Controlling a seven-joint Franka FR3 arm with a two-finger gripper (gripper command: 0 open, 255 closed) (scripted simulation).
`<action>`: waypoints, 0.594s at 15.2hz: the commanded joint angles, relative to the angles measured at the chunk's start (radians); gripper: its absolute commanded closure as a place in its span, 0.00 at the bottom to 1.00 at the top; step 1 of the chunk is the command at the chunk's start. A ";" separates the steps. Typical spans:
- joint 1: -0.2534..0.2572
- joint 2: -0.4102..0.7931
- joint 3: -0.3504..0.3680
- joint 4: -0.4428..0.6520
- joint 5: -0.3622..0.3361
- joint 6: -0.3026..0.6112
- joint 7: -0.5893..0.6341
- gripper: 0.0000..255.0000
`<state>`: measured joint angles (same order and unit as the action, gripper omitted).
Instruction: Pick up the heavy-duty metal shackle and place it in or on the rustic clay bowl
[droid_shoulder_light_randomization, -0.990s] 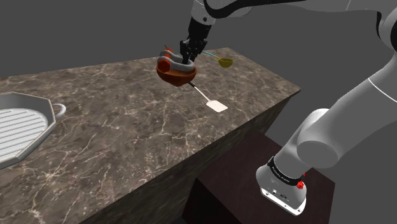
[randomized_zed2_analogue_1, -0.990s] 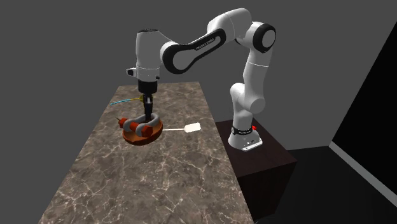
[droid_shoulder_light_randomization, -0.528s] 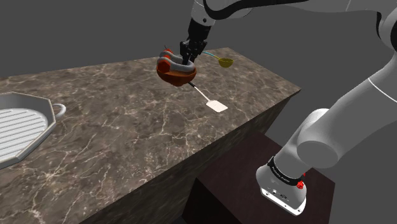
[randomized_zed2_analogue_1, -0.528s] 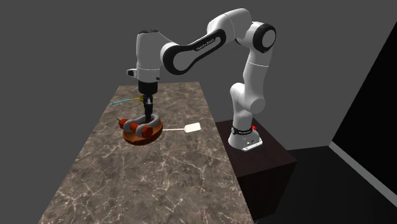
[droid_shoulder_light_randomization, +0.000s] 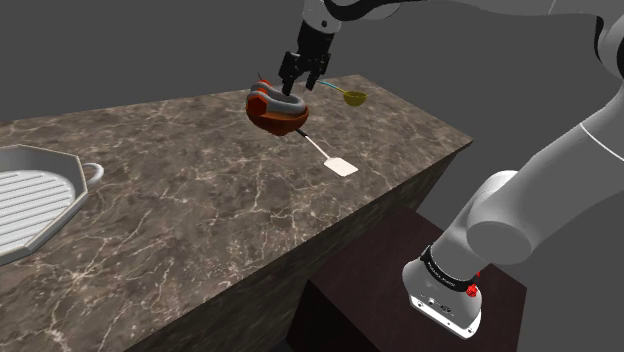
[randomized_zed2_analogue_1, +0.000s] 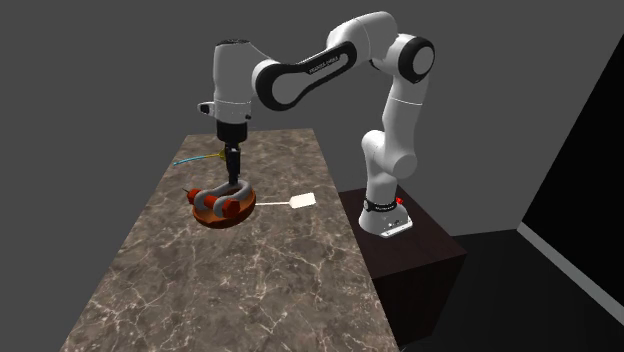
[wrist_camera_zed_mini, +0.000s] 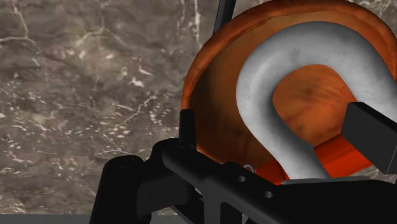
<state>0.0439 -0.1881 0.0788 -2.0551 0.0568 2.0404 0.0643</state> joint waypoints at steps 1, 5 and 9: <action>0.000 -0.020 -0.001 0.039 0.000 -0.061 0.001 0.00; -0.001 -0.026 -0.002 0.059 0.000 -0.086 0.001 0.00; -0.001 -0.026 -0.002 0.059 0.000 -0.086 0.001 0.00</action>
<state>0.0430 -0.2145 0.0763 -1.9960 0.0569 1.9543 0.0654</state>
